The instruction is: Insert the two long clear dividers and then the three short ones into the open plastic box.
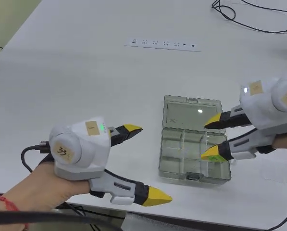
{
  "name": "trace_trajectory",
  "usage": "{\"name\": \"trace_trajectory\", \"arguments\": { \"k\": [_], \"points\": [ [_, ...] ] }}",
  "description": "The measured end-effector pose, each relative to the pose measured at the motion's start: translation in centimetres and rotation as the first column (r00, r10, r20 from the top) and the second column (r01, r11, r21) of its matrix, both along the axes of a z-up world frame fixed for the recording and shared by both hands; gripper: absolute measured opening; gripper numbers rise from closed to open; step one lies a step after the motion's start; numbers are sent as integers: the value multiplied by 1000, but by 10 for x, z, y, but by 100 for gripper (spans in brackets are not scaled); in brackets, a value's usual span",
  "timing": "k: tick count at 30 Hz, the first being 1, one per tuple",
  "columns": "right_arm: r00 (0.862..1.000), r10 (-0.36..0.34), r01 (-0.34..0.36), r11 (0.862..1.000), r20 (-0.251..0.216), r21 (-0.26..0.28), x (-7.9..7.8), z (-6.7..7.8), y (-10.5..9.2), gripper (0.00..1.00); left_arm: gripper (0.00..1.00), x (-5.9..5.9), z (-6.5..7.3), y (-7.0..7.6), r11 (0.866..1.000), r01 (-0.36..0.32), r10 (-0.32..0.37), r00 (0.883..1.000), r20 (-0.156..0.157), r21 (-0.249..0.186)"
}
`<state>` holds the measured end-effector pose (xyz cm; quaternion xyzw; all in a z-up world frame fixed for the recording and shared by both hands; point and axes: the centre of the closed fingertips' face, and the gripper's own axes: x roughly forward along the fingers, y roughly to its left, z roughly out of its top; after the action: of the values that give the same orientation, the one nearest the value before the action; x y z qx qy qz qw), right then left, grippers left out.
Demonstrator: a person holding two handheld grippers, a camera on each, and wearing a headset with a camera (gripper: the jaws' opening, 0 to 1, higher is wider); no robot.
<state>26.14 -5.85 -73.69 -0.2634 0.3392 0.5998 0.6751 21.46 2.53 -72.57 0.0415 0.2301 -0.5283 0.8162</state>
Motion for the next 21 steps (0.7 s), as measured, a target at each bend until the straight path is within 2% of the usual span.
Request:
{"name": "trace_trajectory", "arguments": {
  "k": [6, 13, 17, 21],
  "points": [
    [1000, -22, 22, 1000, 2, -16, -2, 2, -23, 51, 100, 0, 0, -1, 1000, 4, -4, 1000, -1, 1],
    [999, -42, 42, 998, -1, -52, -2, -3, -54, 57, 100, 0, 0, 0, 1000, 5, -5, 1000, -3, 1],
    [999, -44, 43, 996, -5, -84, -3, -10, -72, 59, 100, 1, -1, 0, 1000, 7, -7, 1000, -7, 6],
    [999, -46, 44, 990, -11, -135, -3, -25, -96, 60, 100, 1, -2, 0, 1000, 4, -4, 1000, -11, 4]
  ]
}}
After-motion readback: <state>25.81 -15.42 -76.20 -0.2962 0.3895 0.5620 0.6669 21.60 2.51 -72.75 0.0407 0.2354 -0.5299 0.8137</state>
